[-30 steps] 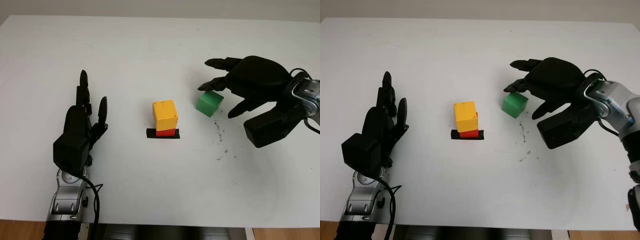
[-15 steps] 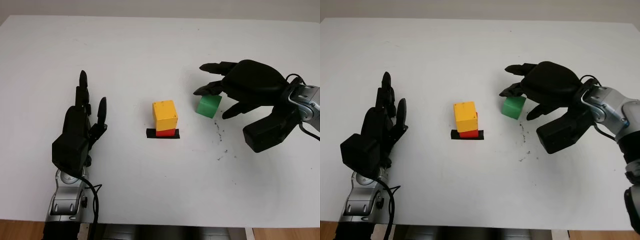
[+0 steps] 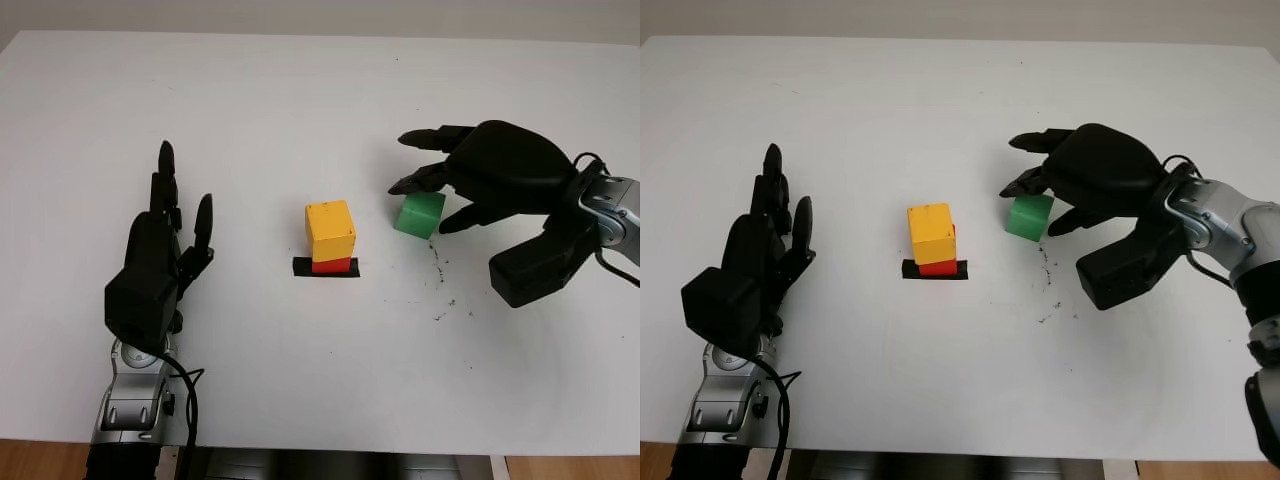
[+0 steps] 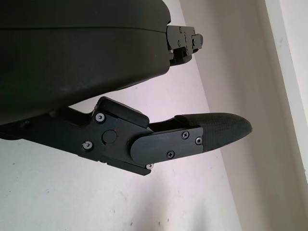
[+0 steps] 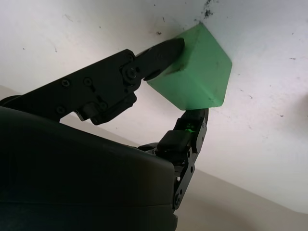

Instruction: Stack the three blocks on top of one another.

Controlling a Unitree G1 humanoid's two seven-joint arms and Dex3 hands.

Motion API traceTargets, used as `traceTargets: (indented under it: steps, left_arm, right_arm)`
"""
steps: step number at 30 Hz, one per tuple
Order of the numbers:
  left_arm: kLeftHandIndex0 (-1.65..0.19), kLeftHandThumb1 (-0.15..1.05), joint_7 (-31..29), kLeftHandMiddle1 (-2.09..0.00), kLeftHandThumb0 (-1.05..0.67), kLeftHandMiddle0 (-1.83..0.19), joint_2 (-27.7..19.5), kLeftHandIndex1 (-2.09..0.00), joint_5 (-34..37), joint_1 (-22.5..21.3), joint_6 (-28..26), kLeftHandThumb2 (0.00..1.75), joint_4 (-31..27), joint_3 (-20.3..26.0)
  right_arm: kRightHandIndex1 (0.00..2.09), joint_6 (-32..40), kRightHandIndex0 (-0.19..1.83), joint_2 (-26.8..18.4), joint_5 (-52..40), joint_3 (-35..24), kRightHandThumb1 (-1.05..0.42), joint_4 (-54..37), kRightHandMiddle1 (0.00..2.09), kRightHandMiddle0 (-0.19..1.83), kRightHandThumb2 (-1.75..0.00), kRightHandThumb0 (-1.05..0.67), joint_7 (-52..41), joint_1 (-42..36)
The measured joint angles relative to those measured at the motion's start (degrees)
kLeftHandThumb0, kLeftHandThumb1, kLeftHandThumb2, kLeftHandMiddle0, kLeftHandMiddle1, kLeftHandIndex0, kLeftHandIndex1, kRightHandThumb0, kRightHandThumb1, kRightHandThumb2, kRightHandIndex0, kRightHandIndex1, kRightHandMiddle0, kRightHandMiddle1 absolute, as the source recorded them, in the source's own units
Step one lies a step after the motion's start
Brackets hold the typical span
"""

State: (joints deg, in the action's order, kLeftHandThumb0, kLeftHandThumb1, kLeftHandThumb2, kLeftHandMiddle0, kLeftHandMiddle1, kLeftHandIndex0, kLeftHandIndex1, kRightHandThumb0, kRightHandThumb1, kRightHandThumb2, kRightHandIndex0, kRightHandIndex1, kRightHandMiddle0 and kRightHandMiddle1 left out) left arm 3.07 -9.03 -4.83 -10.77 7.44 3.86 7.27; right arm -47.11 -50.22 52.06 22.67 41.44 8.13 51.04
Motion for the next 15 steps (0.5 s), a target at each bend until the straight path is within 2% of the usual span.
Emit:
traceTargets:
  steps: [5,15]
  left_arm:
    - [0.08,1.05,0.0,-0.05,-0.82,0.12,0.0,-0.05,0.0,0.1,-0.1,0.59,0.0,0.0]
    - [0.11,1.05,-0.2,-0.05,-0.81,0.14,0.4,-0.05,0.9,0.1,-0.1,0.58,0.0,-0.2]
  right_arm:
    - [0.07,0.2,0.44,0.0,1.2,0.5,-0.84,0.3,0.90,0.75,-0.05,-0.33,0.8,0.8]
    - [0.06,2.3,0.45,-0.2,0.1,0.2,-0.84,-1.0,0.85,0.75,-0.05,-0.30,-3.6,0.9]
